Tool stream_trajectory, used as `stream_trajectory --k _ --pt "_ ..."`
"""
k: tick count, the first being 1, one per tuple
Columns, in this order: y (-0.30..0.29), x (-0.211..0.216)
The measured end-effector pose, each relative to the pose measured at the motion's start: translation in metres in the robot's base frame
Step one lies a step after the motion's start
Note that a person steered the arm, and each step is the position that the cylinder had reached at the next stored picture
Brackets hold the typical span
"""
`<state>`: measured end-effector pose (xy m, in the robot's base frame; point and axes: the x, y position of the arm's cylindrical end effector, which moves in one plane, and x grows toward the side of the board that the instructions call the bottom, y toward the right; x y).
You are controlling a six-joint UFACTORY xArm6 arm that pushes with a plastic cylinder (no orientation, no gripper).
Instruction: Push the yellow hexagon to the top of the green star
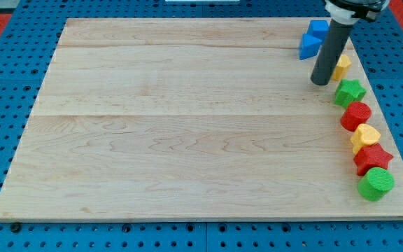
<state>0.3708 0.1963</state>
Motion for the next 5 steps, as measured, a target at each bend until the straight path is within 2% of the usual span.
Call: stream_trajectory --k 1,2,3,5 --pt "-0.001 -0.003" --pt "-0.001 -0.028" --pt "0.019 -0.05" --pt "0.05 -0.058"
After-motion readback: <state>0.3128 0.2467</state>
